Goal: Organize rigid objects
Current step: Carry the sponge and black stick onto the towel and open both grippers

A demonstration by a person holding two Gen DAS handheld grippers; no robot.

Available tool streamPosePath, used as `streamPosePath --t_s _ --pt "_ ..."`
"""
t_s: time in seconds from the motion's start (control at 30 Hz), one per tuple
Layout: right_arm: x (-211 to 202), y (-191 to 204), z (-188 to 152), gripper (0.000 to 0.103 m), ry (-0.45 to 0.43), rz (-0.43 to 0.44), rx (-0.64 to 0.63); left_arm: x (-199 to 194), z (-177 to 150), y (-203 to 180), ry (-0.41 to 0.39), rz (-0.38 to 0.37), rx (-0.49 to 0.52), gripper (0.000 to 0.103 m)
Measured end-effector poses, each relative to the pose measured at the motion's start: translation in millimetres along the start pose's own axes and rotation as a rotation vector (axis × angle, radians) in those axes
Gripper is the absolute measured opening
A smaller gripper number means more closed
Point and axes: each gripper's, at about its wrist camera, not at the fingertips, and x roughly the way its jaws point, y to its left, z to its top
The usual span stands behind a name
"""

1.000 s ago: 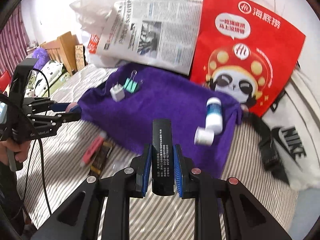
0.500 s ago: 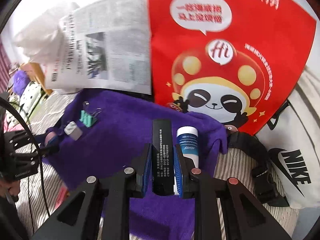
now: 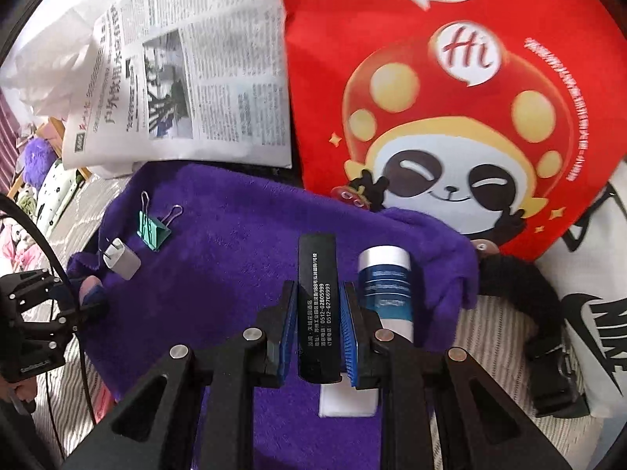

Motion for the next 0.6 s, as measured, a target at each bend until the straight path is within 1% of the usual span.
streamPosePath --t_s 0.33,0.47,0.6 --pt "33.5 7.0 -8.4 0.021 0.089 -0.031 -0.023 8.1 0.5 7.1 0.011 0.003 -0.021 0.034" --pt "35.5 8.2 -8.6 0.022 0.087 -0.032 -0.027 13.0 1.1 6.1 0.017 0.002 -0.020 0.034" --pt "36.6 9.8 -11.1 0.022 0.090 -0.024 -0.025 14.6 0.6 3.4 0.015 0.021 -0.007 0.034"
